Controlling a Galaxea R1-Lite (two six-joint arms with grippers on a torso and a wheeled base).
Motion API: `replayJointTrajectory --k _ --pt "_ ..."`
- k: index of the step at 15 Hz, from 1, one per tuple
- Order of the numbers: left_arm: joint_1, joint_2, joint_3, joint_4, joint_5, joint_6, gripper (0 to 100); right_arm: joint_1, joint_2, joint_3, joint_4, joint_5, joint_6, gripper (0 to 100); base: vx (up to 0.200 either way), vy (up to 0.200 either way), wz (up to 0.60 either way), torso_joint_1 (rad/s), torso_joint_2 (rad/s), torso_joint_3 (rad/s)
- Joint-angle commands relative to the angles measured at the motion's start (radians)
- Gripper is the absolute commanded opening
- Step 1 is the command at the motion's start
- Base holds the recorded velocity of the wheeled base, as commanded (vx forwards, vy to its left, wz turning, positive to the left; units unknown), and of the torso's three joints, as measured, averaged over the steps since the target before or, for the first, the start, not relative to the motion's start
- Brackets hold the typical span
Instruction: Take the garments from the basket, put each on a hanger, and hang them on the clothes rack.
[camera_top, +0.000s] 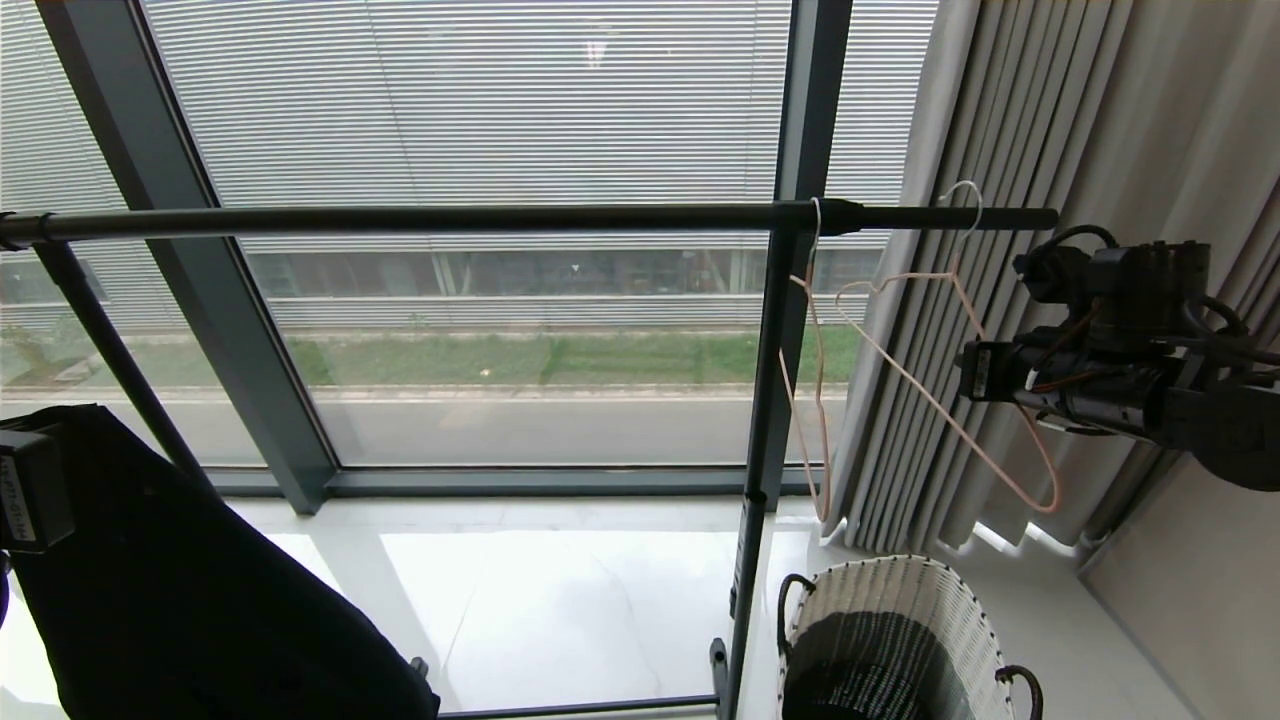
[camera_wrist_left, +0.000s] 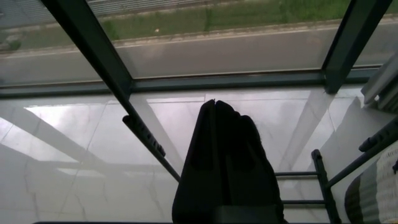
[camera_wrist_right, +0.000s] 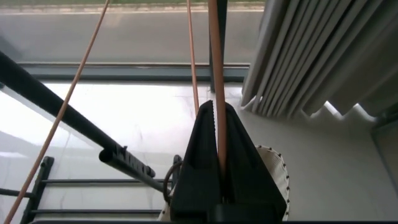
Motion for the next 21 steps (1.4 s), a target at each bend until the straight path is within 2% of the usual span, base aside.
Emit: replayJointTrajectory --k 1,5,7,8,13,16,21 --pt "0.001 -0.003 0.001 -0.001 0.0 0.0 0 0.012 -0.065 0.025 -0.002 0.0 0.001 0 0.0 0.0 0.0 0.0 0.0 0.0" --pt "0.001 -0.006 0.001 -0.001 0.0 0.0 0 0.03 -0.163 0.122 -0.018 -0.003 -0.005 0 0.0 0.0 0.0 0.0 0.0 0.0" --pt "0.001 -0.011 0.004 -0.001 0.0 0.0 0 0.049 -0.166 0.172 -0.151 -0.011 -0.025 0 0.0 0.0 0.0 0.0 0.0 0.0" --pt "0.001 -0.011 0.004 -0.001 0.0 -0.002 0 0.053 -0.169 0.191 -0.171 -0.016 -0.05 0 0.0 0.0 0.0 0.0 0.0 0.0" --pt "0.001 -0.018 0.007 -0.001 0.0 0.0 0 0.055 -0.24 0.246 -0.172 -0.017 -0.079 0 0.0 0.0 0.0 0.0 0.0 0.0" --pt "0.001 -0.017 0.015 -0.001 0.0 0.0 0 0.055 -0.307 0.346 -0.172 -0.017 -0.142 0 0.0 0.0 0.0 0.0 0.0 0.0" --pt "0.001 -0.017 0.029 -0.001 0.0 0.0 0 0.064 -0.356 0.378 -0.169 -0.019 -0.154 0 -0.2 0.0 0.0 0.004 0.0 0.002"
